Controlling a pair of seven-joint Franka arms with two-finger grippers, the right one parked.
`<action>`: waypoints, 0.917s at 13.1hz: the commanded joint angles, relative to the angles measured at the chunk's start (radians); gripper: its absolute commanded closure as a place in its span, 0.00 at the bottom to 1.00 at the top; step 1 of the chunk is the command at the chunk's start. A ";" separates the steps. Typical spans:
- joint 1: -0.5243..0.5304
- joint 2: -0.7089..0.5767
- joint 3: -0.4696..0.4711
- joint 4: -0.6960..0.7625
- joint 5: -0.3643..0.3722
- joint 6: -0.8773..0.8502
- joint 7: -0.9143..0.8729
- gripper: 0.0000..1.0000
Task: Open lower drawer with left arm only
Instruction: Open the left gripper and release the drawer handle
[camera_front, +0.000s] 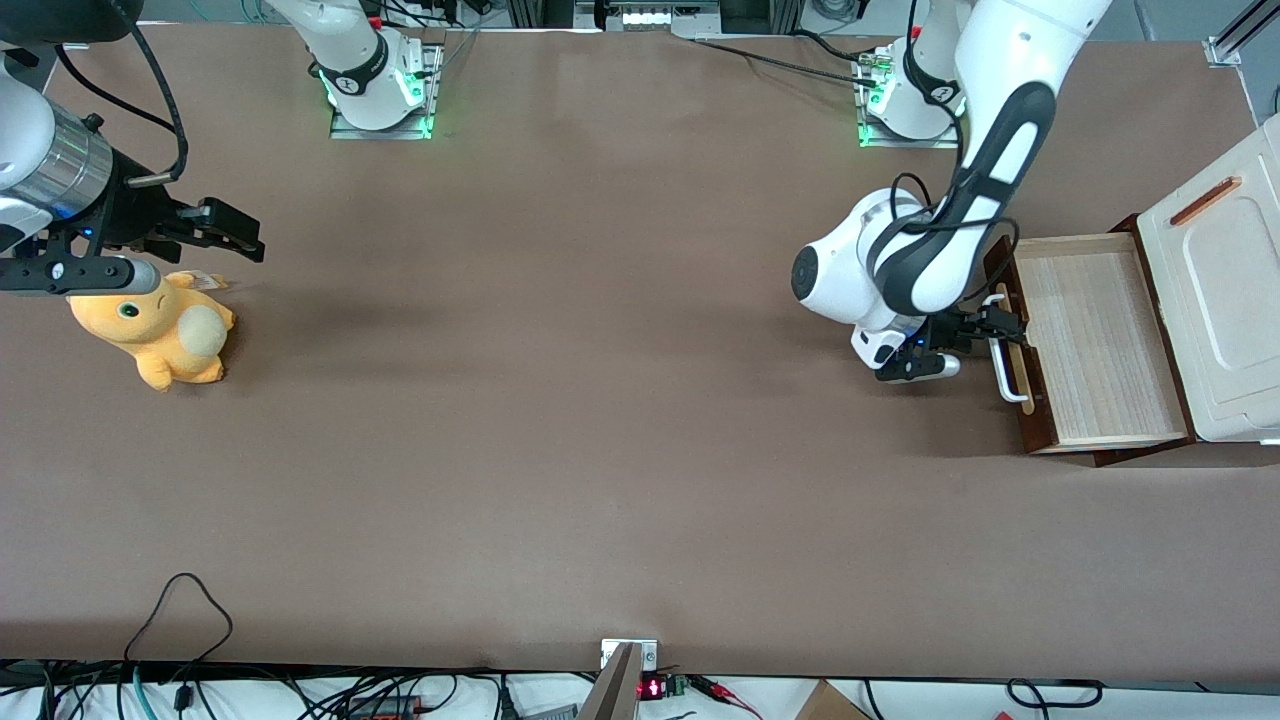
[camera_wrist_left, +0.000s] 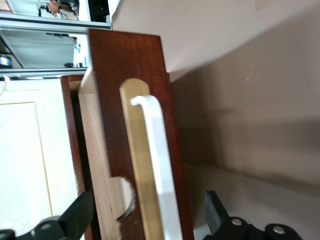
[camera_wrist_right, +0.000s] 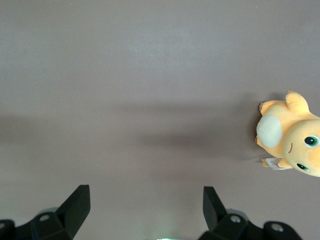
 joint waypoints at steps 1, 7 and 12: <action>0.002 -0.101 -0.015 0.074 -0.192 -0.001 0.059 0.00; 0.056 -0.268 0.113 0.339 -0.679 -0.053 0.432 0.00; 0.094 -0.402 0.296 0.380 -1.056 -0.049 0.747 0.00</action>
